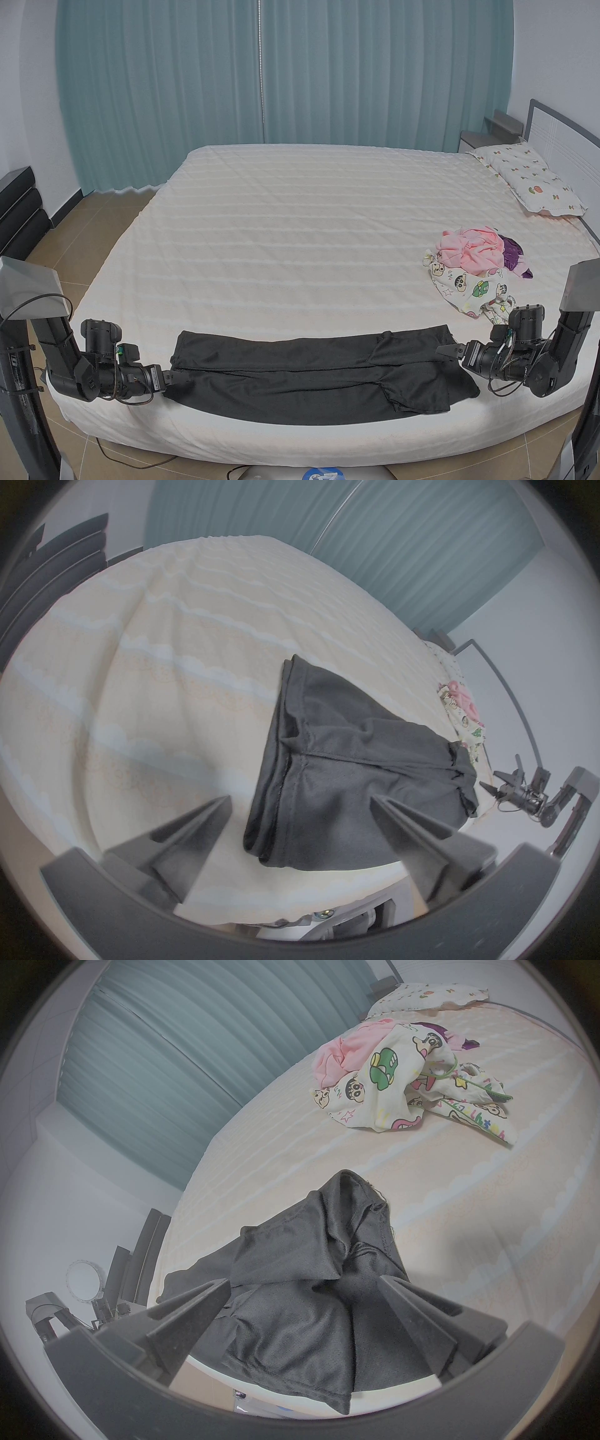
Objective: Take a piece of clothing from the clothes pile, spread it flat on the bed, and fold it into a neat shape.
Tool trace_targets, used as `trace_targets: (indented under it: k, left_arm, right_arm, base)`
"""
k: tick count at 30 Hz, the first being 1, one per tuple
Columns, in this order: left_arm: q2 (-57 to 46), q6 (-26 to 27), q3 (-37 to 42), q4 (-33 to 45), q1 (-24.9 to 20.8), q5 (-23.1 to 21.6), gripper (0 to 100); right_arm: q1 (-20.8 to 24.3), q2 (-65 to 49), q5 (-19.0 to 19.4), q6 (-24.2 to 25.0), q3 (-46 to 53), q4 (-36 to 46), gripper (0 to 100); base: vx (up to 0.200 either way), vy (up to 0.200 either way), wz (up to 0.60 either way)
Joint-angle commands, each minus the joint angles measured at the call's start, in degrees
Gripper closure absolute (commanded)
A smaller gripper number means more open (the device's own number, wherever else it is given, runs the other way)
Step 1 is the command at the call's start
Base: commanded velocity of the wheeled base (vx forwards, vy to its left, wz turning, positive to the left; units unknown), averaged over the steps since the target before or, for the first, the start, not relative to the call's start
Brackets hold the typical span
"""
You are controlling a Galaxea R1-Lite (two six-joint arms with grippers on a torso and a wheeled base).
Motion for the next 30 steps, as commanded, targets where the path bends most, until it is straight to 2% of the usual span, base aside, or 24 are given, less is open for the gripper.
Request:
trace_targets:
  k: [1,9,26,27,30]
  left_arm:
    - [0.8,0.3,0.4,0.0,-0.2,1.0,100]
    - [0.2,0.4,2.6,0.4,0.2,3.5,100]
    - [-1.2,2.4,7.3,0.4,0.3,5.8,100]
    - [-1.2,2.4,7.3,0.4,0.3,5.8,0]
    - [-1.6,1.9,6.7,0.4,0.3,5.9,0]
  right_arm:
    - [0.0,0.1,0.1,0.0,0.0,0.0,0]
    - [0.0,-0.4,0.0,0.0,0.2,0.0,0]
    - [-0.7,-0.4,0.1,0.1,0.3,0.0,0]
    - [-0.7,-0.4,0.1,0.1,0.3,0.0,0]
    - [-0.7,-0.4,0.2,0.1,0.5,0.0,0]
  base:
    - [0.0,0.0,0.0]
    - [0.0,0.0,0.0]
    - [0.0,0.0,0.0]
    - [0.0,0.0,0.0]
    - [0.0,0.0,0.0]
